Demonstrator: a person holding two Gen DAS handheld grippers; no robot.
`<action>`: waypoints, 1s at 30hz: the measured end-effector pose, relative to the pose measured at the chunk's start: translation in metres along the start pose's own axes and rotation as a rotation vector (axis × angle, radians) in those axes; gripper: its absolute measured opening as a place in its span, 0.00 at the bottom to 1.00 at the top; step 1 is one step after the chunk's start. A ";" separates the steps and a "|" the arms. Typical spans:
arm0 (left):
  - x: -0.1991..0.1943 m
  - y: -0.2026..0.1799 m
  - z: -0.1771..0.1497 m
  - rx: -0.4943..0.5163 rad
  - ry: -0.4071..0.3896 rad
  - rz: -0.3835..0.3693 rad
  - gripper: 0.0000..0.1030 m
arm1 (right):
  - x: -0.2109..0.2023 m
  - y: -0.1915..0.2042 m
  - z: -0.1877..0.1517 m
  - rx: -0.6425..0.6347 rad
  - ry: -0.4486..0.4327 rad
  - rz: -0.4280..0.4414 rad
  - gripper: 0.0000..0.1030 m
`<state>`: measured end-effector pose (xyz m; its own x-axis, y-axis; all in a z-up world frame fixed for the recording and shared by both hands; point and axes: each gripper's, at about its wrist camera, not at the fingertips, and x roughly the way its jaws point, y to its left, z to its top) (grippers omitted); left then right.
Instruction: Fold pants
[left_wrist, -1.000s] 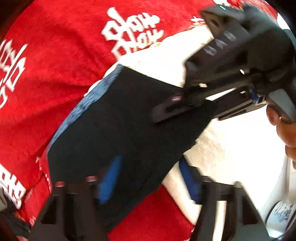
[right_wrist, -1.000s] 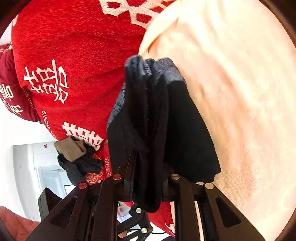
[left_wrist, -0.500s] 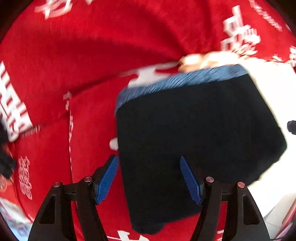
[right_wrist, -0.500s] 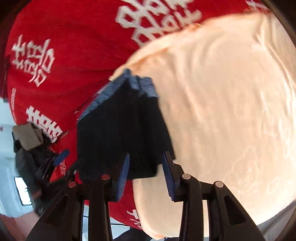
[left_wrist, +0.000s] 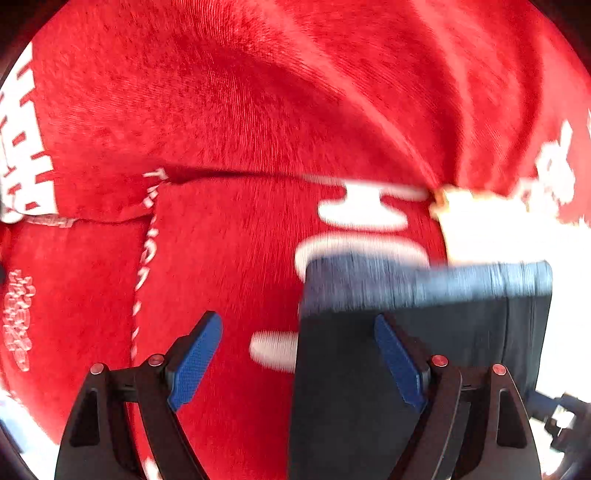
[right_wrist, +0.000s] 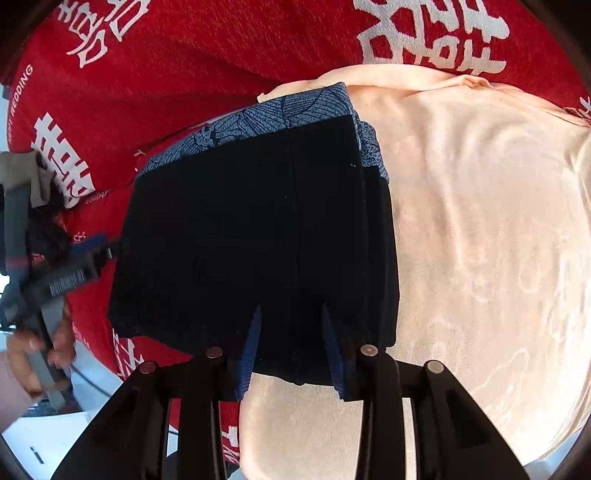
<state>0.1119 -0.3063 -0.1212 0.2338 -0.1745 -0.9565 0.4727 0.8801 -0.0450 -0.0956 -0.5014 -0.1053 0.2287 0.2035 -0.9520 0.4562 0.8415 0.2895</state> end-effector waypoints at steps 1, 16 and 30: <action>0.015 0.002 0.008 -0.012 0.024 0.001 0.83 | 0.001 -0.002 0.002 0.009 0.002 0.004 0.36; 0.006 0.016 -0.019 -0.026 0.133 0.000 0.97 | -0.003 -0.013 -0.013 0.017 -0.034 0.016 0.36; -0.003 0.002 -0.092 0.031 0.180 0.058 0.97 | -0.011 -0.004 -0.020 0.008 -0.056 -0.039 0.37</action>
<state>0.0337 -0.2629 -0.1448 0.1074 -0.0395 -0.9934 0.4898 0.8717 0.0183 -0.1171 -0.4967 -0.0983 0.2587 0.1420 -0.9555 0.4726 0.8440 0.2534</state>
